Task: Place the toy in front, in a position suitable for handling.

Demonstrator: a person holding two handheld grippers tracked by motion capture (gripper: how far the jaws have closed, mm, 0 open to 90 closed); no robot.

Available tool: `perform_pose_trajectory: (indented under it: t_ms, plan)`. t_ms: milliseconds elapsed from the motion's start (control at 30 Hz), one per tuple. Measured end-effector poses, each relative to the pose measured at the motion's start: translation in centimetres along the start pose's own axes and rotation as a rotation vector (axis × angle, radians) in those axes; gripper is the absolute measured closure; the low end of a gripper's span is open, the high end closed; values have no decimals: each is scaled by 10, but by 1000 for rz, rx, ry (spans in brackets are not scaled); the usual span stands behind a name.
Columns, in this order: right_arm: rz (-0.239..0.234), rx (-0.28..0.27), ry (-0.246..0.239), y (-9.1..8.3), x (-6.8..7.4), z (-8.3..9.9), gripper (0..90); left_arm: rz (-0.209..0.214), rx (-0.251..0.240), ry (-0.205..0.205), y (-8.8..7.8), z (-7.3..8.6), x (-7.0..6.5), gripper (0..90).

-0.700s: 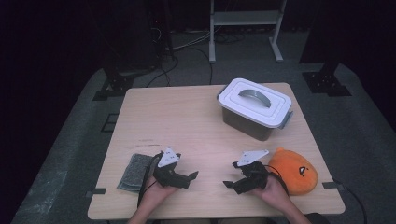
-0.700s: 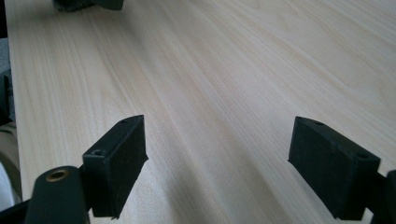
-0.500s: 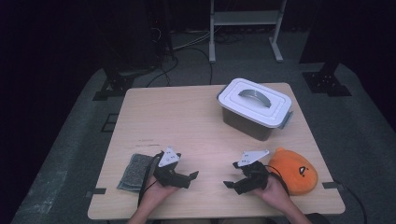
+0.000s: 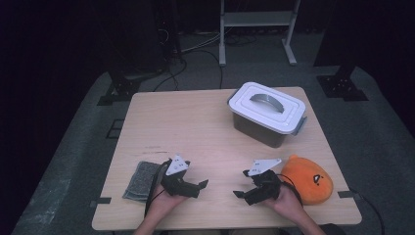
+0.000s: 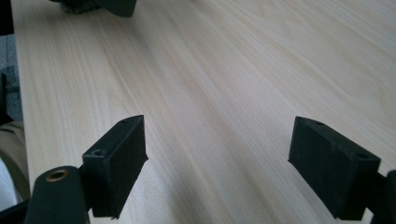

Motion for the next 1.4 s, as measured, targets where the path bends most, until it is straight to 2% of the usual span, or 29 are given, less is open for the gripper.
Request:
perform_pose_trajectory:
  t_ms: [400, 767, 1000, 1400]
  plan:
    - [-10, -59, -26, -13, 9, -19, 177, -2, -5, 1, -1, 0, 1, 23]
    - [-34, -67, -49, -31, 7, -33, 175, -10, -12, 0, -3, -1, 2, 23]
    - [-24, -65, -76, -55, -4, -44, 175, -12, -9, -6, -3, -1, 4, 23]
    - [12, -59, -80, -93, -24, -44, 175, -11, -13, -9, -2, 0, 3, 23]
Point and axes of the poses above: each handheld gripper's, and its own axes: y roughly forward along the jaws, z roughly out of its underside, x roughly to its left, the point moved 9 cm from there along y, roughly forward along the jaws, and after that the axes turned 7 degrees about -y, right-handed, at the moved point
